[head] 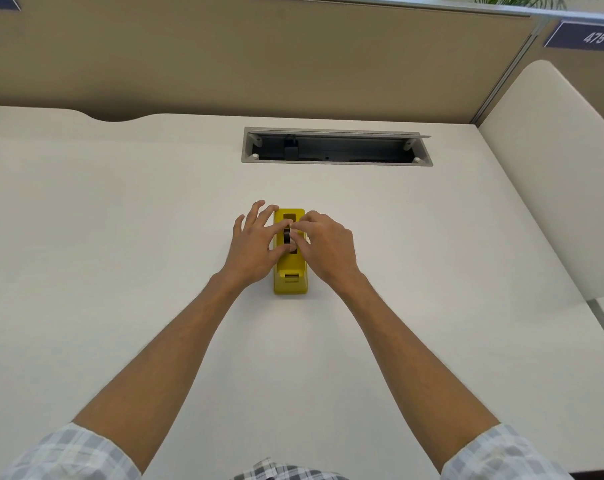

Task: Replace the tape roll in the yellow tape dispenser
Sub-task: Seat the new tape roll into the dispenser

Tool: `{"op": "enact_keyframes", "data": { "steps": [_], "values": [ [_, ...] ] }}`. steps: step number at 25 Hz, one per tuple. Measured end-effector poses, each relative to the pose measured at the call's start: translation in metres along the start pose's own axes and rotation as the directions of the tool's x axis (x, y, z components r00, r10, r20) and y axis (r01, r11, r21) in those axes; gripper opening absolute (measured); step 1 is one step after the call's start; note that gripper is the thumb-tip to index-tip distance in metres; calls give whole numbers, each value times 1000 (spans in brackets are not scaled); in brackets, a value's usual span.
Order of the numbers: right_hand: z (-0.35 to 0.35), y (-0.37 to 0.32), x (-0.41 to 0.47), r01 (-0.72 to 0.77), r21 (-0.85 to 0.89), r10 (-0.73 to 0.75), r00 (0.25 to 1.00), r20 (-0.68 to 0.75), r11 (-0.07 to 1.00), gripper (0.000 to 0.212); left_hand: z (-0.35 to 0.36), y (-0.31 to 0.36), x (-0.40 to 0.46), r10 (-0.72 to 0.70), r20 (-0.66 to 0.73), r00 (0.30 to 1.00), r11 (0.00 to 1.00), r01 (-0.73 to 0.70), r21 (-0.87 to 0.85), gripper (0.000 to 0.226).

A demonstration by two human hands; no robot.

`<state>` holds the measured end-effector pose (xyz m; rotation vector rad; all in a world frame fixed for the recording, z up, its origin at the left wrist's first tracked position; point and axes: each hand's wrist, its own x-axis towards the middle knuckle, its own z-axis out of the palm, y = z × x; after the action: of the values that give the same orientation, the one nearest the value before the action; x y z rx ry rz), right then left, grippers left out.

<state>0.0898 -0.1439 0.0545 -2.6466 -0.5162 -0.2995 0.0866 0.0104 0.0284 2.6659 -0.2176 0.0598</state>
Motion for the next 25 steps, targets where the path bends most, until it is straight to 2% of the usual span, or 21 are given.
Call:
{"op": "enact_keyframes", "data": {
  "steps": [4, 9, 20, 25],
  "values": [
    [-2, -3, 5, 31, -136, -26, 999, 40, 990, 20, 1, -1, 0, 0, 1, 1000, 1000, 0, 12, 47],
    [-6, -6, 9, 20, -173, -5, 996, 90, 985, 23, 2, -2, 1, 0, 1, 1000, 999, 0, 35, 49],
    [-15, -13, 25, 137, -321, -72, 976, 205, 937, 17, 3, -3, 2, 26, -15, 1000, 995, -24, 98, 51],
    [-4, -12, 24, 170, -360, -92, 970, 224, 917, 38, 3, -2, 4, 6, -7, 1000, 993, -6, 119, 53]
  ]
}}
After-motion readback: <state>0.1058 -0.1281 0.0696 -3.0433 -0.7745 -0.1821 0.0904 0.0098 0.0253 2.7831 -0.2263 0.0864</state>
